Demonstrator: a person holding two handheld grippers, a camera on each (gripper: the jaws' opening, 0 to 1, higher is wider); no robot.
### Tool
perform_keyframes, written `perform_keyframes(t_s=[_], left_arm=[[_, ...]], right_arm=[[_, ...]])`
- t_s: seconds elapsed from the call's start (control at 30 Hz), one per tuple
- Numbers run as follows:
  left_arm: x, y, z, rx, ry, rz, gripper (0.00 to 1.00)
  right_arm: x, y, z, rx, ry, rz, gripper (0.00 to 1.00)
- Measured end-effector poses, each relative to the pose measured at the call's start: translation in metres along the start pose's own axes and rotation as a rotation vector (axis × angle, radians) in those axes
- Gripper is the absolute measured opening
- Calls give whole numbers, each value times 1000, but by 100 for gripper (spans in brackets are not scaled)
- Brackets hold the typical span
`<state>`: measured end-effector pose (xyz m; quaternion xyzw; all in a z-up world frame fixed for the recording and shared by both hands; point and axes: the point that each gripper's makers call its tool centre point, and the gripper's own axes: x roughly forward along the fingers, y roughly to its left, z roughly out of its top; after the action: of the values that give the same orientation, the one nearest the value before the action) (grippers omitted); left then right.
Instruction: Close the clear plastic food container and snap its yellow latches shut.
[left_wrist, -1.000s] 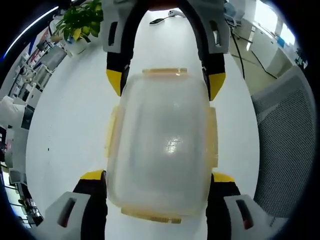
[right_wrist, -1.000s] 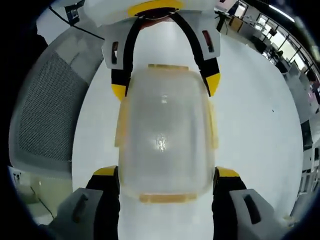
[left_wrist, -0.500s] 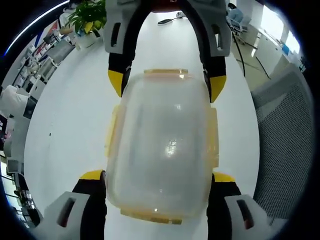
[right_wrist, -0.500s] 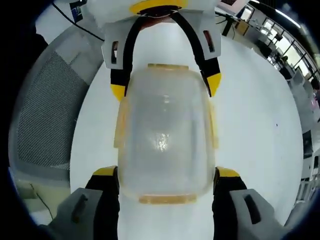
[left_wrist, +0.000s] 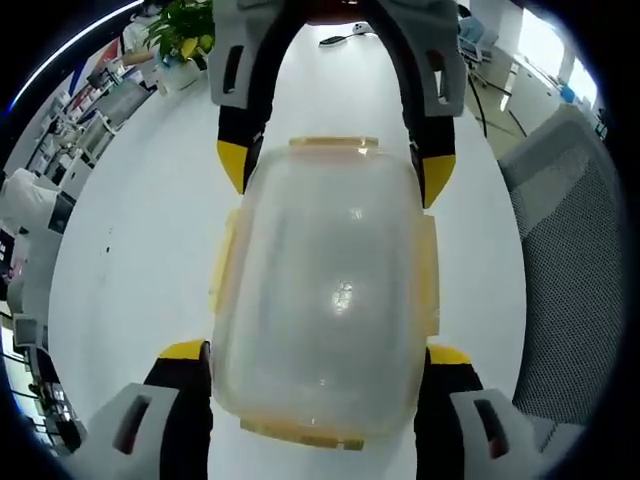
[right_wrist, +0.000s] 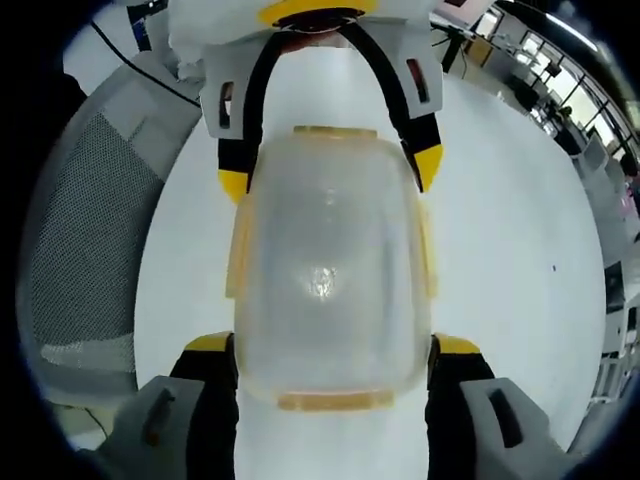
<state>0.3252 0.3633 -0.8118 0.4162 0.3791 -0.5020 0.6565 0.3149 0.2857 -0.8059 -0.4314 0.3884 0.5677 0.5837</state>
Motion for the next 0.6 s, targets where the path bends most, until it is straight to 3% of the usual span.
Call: perform_keyframes(t_s=[0.6], left_arm=[[0,35,-18,76,-18,-37,82]], right_arm=[[10,-26,20,83,40,-15,76]])
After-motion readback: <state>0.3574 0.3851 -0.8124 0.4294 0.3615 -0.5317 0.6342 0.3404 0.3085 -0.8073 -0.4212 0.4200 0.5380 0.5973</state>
